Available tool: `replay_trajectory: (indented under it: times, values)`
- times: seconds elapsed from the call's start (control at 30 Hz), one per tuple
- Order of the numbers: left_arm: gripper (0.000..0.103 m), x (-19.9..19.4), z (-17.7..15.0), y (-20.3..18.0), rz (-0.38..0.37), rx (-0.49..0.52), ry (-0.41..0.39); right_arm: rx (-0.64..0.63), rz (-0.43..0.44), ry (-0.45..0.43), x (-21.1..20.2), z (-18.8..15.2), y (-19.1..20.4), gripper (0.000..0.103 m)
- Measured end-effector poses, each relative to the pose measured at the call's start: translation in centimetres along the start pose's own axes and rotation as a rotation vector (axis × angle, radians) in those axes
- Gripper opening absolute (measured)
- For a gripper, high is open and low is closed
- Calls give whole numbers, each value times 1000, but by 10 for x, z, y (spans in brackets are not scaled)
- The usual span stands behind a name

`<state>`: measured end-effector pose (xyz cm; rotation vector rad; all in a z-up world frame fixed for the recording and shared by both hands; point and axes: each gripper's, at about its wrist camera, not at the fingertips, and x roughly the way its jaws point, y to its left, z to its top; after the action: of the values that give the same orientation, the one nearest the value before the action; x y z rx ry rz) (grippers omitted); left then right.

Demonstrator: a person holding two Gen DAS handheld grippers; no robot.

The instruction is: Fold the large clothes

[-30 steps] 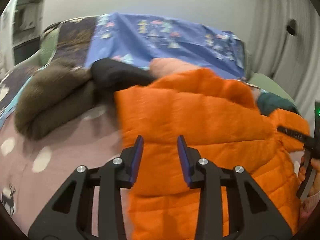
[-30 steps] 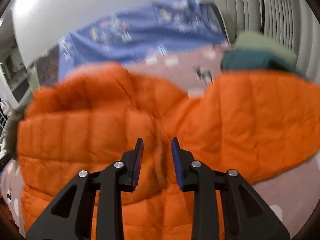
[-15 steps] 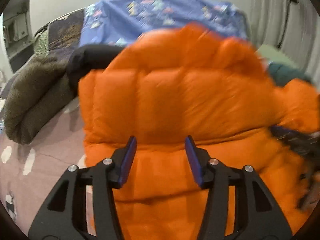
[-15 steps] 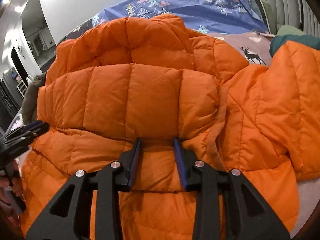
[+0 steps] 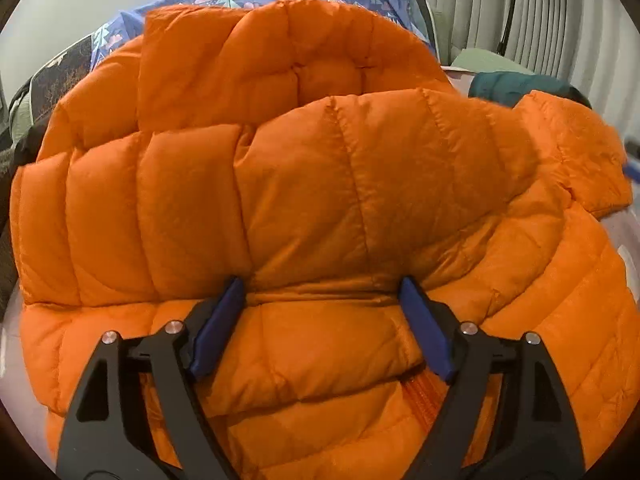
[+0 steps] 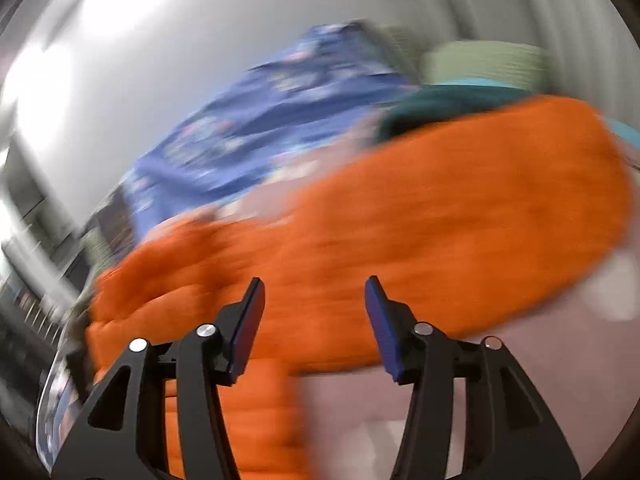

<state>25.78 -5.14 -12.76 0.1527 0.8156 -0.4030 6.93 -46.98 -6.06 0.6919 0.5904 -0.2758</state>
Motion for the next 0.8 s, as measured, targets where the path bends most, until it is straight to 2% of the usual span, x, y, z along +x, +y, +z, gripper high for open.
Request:
replay_trajectory:
  times: [0.03, 0.1, 0.17, 0.27, 0.3, 0.4, 0.47, 0.5, 0.57, 0.67, 0.8]
  values:
    - [83, 1, 0, 0, -2, -2, 1, 88, -29, -11, -8, 3, -29, 66]
    - [84, 1, -1, -1, 0, 0, 0, 303, -33, -57, -29, 8, -94, 70]
    - [85, -5, -4, 5, 3, 1, -12, 408, -24, -77, -36, 9, -131, 78]
    - [85, -19, -3, 6, -14, -18, -67, 475, 43, -53, -23, 16, -159, 83]
    - [85, -25, -4, 8, -24, -26, -82, 476, 49, -73, -21, 20, -163, 85]
    - [85, -40, -5, 19, -68, -84, -147, 478, 14, -115, -13, 31, -164, 85]
    - [85, -43, -4, 27, -88, -121, -161, 483, 21, -118, -2, 40, -156, 44]
    - [85, -45, -5, 33, -103, -152, -167, 495, 41, -99, 2, 41, -154, 10]
    - [84, -46, -8, 44, -130, -198, -174, 491, 42, -160, -8, 38, -133, 5]
    - [81, -49, -10, 58, -174, -261, -183, 345, 75, -238, -36, 41, -89, 5]
    - [80, -54, -11, 61, -220, -296, -194, 87, 263, -263, -61, 37, 17, 4]
